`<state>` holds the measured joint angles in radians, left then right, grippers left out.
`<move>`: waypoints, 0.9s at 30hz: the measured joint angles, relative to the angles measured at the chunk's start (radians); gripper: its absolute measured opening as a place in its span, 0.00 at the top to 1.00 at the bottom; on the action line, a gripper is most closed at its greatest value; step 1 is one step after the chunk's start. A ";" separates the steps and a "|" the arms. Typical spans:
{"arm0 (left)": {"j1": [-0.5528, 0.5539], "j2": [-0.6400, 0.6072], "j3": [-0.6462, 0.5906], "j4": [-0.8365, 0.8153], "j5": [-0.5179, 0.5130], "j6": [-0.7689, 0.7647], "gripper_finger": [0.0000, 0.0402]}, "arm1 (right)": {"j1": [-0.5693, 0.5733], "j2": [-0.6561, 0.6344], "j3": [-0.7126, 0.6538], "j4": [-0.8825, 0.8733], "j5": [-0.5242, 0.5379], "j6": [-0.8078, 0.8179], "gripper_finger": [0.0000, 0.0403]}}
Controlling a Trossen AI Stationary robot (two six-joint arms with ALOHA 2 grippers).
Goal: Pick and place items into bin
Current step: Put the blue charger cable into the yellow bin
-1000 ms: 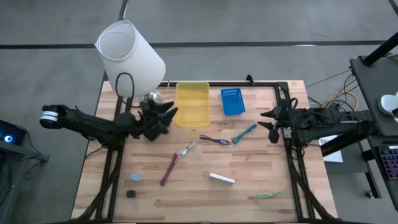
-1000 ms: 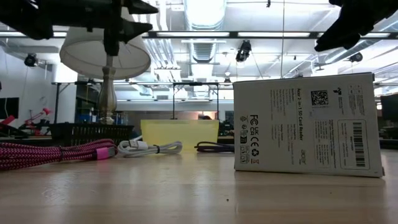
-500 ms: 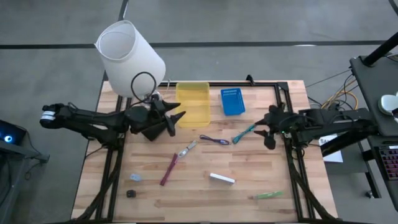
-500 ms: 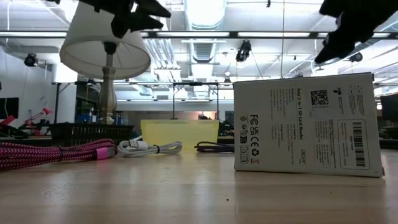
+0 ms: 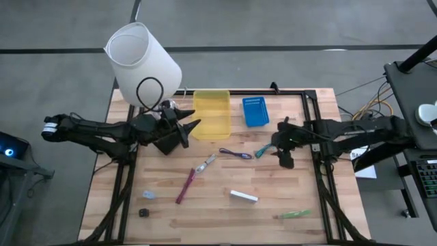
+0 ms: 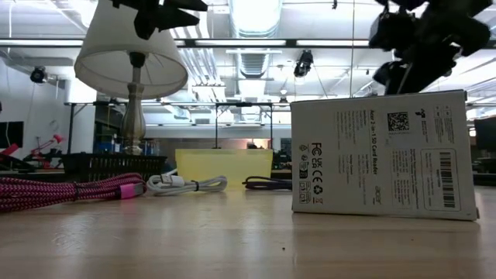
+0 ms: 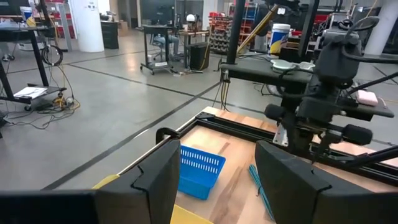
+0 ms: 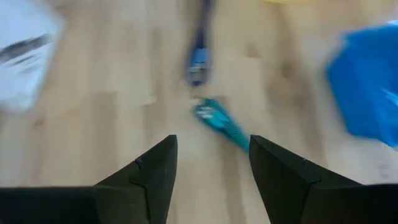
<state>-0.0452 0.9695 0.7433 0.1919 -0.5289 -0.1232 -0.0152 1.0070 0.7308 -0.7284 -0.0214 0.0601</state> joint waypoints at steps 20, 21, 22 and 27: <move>0.000 -0.001 -0.003 0.009 -0.002 0.000 0.52 | -0.157 0.382 0.084 0.001 -0.043 -0.513 0.54; 0.000 -0.001 -0.004 0.009 -0.002 0.000 0.52 | -0.156 0.403 0.084 0.003 -0.043 -0.526 0.54; 0.000 -0.001 -0.005 0.009 -0.002 0.000 0.52 | -0.156 0.423 0.084 0.004 -0.043 -0.536 0.54; 0.000 -0.001 -0.008 0.009 -0.002 -0.001 0.52 | -0.156 0.518 0.084 0.007 -0.024 -0.581 0.54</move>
<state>-0.0452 0.9684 0.7349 0.2008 -0.5307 -0.1246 -0.1715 1.5253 0.8150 -0.7219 -0.0450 -0.5205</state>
